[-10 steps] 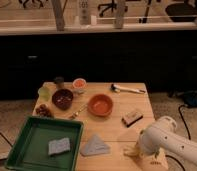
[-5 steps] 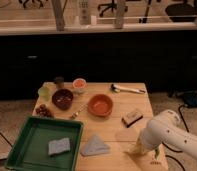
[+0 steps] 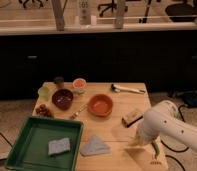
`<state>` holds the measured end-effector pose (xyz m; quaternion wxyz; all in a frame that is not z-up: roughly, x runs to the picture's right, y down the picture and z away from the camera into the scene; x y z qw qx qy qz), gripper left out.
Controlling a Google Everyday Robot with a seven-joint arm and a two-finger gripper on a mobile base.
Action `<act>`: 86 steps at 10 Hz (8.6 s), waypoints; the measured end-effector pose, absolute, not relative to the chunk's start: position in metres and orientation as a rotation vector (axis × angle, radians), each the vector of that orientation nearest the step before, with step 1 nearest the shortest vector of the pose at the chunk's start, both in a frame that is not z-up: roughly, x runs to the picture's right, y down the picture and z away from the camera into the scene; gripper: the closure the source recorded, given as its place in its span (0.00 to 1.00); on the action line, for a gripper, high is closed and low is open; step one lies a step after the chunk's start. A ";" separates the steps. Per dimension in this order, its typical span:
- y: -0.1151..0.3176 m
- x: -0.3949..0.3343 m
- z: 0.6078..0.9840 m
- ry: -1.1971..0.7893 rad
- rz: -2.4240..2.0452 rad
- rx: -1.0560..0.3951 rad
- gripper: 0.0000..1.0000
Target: Place banana in red bowl
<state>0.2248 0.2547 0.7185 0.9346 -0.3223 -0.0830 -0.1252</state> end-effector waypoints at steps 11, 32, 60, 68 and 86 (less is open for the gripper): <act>0.160 0.192 0.711 -0.153 -0.314 -0.630 1.00; 0.053 0.190 0.751 -0.186 -0.245 -0.509 1.00; 0.045 0.120 0.840 -0.291 -0.313 -0.561 1.00; 0.051 0.118 0.845 -0.326 -0.325 -0.579 1.00; 0.058 0.111 0.845 -0.390 -0.380 -0.590 0.98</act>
